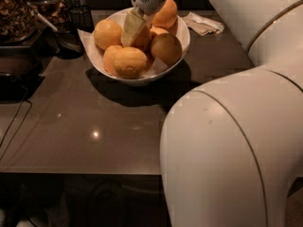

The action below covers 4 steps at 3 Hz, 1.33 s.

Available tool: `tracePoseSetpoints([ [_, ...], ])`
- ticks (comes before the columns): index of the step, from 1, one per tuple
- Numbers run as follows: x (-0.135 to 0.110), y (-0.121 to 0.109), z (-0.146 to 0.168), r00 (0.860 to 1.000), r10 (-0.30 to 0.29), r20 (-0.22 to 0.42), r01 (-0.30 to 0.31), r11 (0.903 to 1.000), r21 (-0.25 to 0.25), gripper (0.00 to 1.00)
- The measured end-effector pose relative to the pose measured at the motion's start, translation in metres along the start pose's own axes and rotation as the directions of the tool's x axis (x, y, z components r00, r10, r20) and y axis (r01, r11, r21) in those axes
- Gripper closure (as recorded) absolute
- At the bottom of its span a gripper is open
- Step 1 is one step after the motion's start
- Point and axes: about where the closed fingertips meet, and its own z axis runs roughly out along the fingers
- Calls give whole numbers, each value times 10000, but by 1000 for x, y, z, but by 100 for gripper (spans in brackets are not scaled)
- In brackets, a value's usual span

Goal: Pick orange from white bowl

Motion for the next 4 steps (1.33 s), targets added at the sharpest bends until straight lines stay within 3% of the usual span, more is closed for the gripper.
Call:
tracePoseSetpoints([
  [3,4,1,6,9996,-120,263,122,9999,-75,41],
  [4,4,1,6,9996,-120,263,122,9999,-75,57],
])
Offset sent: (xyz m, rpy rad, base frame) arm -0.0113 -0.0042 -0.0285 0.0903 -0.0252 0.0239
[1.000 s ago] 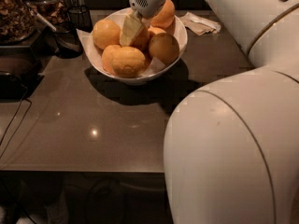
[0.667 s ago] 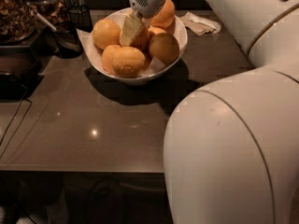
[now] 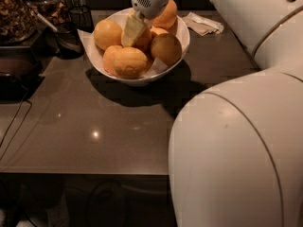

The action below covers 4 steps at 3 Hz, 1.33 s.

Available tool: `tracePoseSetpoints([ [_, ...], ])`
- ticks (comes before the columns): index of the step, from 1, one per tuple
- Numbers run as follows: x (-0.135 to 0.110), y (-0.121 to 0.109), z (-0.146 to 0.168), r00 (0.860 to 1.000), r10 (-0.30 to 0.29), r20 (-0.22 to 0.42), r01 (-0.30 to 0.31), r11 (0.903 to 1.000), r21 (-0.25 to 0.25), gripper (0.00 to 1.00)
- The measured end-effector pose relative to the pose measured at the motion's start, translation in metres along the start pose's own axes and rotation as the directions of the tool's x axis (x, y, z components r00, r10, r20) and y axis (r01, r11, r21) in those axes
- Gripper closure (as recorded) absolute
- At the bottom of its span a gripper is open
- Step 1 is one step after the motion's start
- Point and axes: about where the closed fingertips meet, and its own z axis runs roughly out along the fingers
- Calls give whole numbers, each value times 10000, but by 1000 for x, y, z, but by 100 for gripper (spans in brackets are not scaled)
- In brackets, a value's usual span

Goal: Pick orange from white bowl

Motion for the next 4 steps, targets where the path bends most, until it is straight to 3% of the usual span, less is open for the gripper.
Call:
tracePoseSetpoints([
  [1,0,0,0,10000,0,3,0,10000,0,81],
  [2,-14,-1,-16,9988,71,478,-72,10000,17,100],
  [4,-50,-2,-52,9860,-27,1669,25,10000,12,100],
])
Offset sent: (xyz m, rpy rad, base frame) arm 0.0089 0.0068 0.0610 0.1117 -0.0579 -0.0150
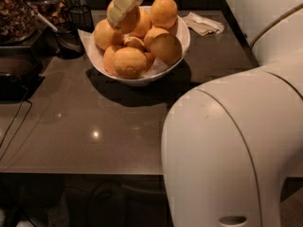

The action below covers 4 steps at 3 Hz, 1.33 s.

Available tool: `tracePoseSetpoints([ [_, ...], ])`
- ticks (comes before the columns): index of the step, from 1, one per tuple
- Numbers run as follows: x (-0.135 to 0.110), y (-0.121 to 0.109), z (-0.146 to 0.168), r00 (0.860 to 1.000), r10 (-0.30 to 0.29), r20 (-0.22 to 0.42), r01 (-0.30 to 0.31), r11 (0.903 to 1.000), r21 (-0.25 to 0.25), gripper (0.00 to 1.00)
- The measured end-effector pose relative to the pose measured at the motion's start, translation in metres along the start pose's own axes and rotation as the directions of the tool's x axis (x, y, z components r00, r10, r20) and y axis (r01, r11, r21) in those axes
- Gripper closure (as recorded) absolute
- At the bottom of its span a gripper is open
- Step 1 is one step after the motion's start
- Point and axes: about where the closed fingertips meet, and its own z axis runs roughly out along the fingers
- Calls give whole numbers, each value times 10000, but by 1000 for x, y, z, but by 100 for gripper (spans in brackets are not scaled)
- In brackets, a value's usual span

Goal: Pick orange from white bowl

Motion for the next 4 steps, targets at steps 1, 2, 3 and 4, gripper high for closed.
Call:
tracePoseSetpoints([
  [1,-11,5,-17,9980,124,620,-100,9992,-392,100],
  [2,-23,19,-40,9897,289,1405,-125,9932,-1160,100],
  [3,-29,31,-60,9711,730,2273,-231,9764,-2146,100],
  [4,-30,43,-75,9543,1030,2807,-151,9541,-2990,100],
])
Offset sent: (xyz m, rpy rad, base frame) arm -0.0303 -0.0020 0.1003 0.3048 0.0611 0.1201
